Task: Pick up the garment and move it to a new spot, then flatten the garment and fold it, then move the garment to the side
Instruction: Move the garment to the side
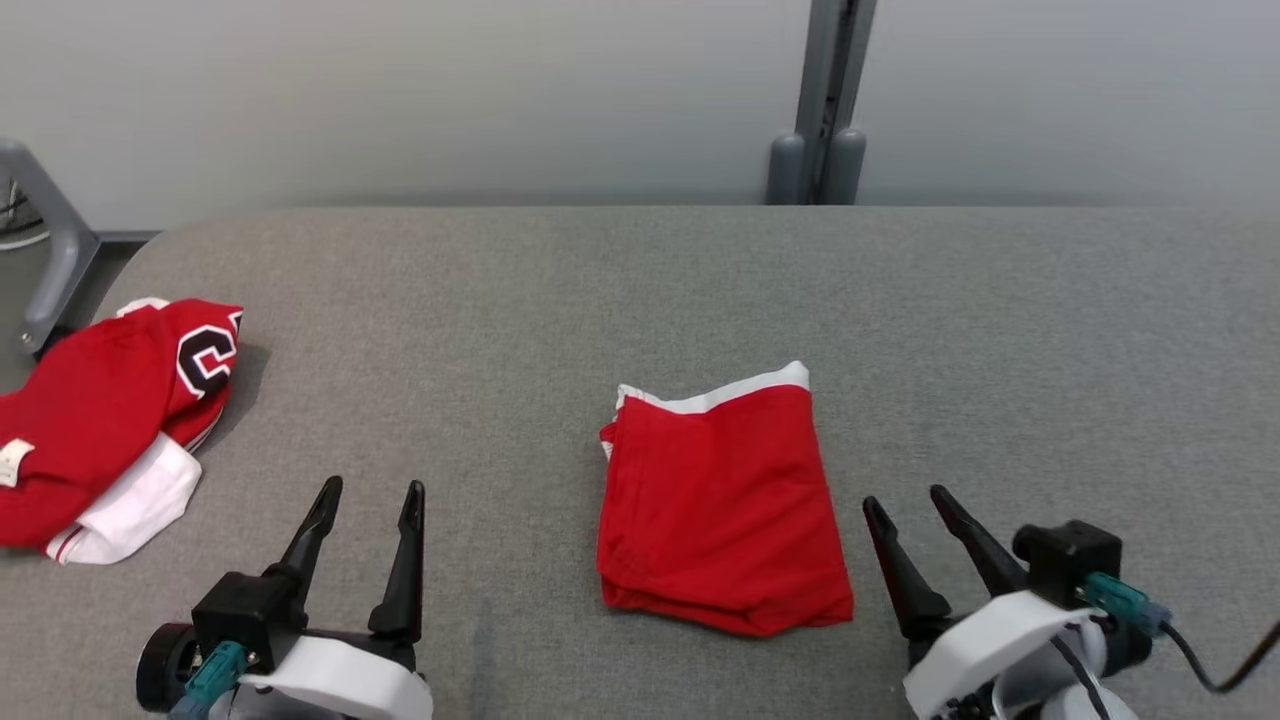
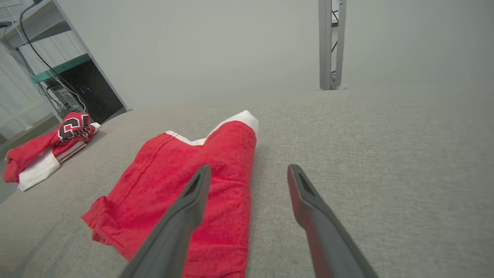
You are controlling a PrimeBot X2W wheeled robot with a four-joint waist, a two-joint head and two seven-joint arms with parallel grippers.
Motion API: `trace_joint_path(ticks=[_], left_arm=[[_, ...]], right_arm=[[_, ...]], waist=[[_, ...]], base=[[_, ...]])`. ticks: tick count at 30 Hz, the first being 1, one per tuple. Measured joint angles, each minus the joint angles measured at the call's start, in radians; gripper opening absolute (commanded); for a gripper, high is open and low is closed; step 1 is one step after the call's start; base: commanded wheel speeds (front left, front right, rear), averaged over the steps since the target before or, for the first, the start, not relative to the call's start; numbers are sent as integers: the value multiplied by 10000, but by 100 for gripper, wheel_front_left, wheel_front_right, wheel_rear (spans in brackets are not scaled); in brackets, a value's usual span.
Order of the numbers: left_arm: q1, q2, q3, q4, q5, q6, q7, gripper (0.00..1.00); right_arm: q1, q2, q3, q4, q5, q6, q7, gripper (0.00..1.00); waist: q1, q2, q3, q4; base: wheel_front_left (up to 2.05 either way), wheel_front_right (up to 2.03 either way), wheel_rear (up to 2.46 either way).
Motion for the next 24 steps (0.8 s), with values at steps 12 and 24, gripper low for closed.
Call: trace_joint_path(ticks=[12,24], left_arm=[[-966,-410,-316,838,-38,-414,-546,100],[-1146,-447,-182,1227,-63,-477,-853,100]], right_arm=[[-2671,-127,872,3555,861,-2,36,100],[-3513,-180,1521,5062,1887,2,169,0]], waist=[[0,0,1072,1040],[0,0,1296,1071]], base=[[0,0,0],[0,0,0]])
